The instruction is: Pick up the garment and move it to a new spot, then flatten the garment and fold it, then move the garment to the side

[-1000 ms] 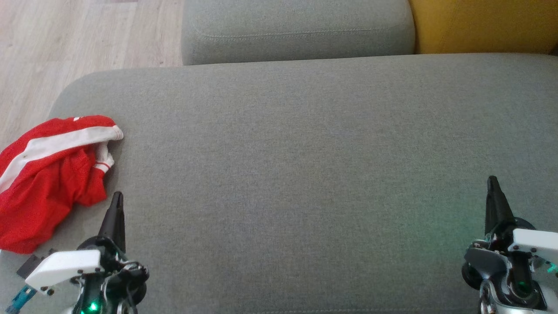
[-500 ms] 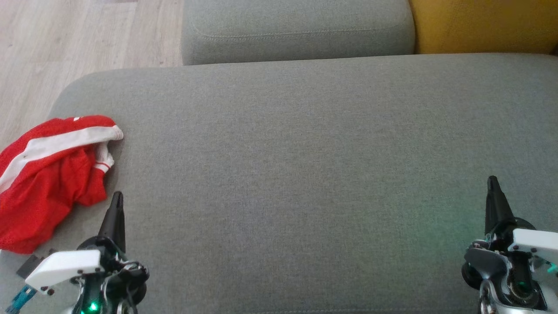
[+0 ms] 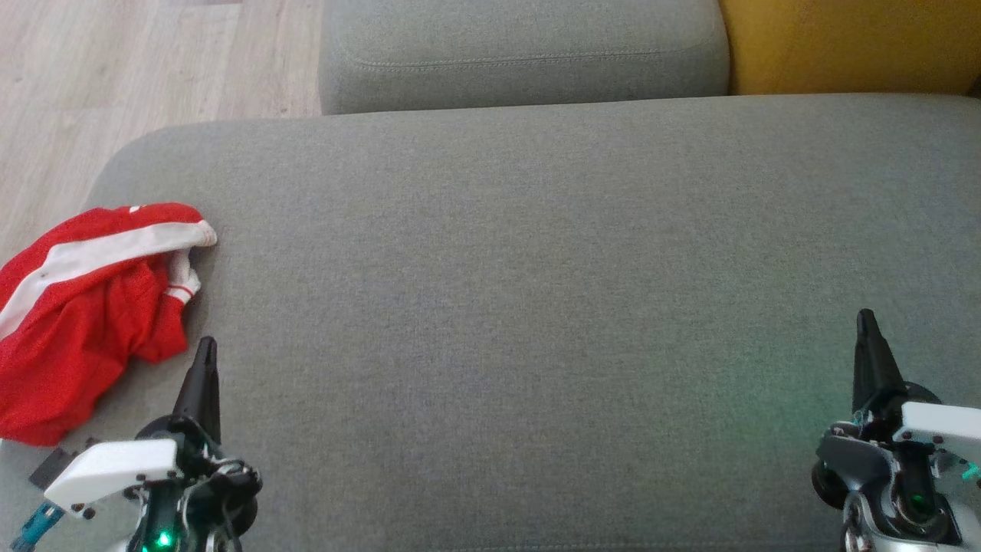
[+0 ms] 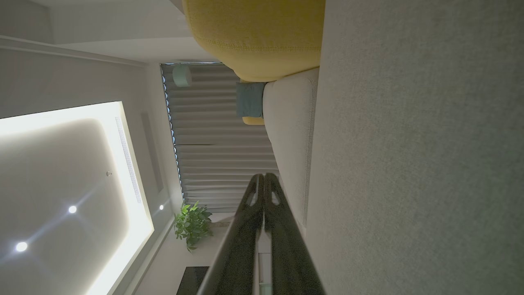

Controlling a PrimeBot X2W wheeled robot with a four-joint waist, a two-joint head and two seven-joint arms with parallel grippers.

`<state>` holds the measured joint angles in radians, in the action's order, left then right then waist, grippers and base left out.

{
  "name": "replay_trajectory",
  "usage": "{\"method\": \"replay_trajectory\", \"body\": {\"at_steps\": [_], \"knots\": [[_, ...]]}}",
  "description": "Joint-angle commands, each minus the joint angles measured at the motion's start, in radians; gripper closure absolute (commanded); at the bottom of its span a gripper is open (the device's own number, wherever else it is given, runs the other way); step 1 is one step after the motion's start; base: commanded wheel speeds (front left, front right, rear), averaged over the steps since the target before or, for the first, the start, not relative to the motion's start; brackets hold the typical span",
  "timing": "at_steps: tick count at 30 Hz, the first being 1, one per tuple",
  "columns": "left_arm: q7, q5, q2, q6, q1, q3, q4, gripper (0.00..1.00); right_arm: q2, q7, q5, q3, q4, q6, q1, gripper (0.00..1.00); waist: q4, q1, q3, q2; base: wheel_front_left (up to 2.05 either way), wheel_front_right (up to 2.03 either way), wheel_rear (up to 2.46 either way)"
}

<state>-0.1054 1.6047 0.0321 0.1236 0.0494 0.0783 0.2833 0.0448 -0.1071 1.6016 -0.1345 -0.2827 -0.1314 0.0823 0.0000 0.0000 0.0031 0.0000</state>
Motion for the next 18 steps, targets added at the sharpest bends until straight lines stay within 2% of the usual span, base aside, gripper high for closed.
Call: {"method": "replay_trajectory", "body": {"at_steps": [1, 18], "knots": [[-0.007, 0.004, 0.018, 0.007, 0.058, 0.035, -0.039, 1.0, 0.005, -0.006, 0.007, 0.021, 0.038, 0.001, 0.026, 1.0, 0.0, 0.0, 0.0, 0.0, 0.0, 0.0, 0.0], [-0.007, 0.004, 0.018, 0.007, 0.058, 0.035, -0.039, 1.0, 0.005, -0.006, 0.007, 0.021, 0.038, 0.001, 0.026, 1.0, 0.0, 0.0, 0.0, 0.0, 0.0, 0.0, 0.0]]}}
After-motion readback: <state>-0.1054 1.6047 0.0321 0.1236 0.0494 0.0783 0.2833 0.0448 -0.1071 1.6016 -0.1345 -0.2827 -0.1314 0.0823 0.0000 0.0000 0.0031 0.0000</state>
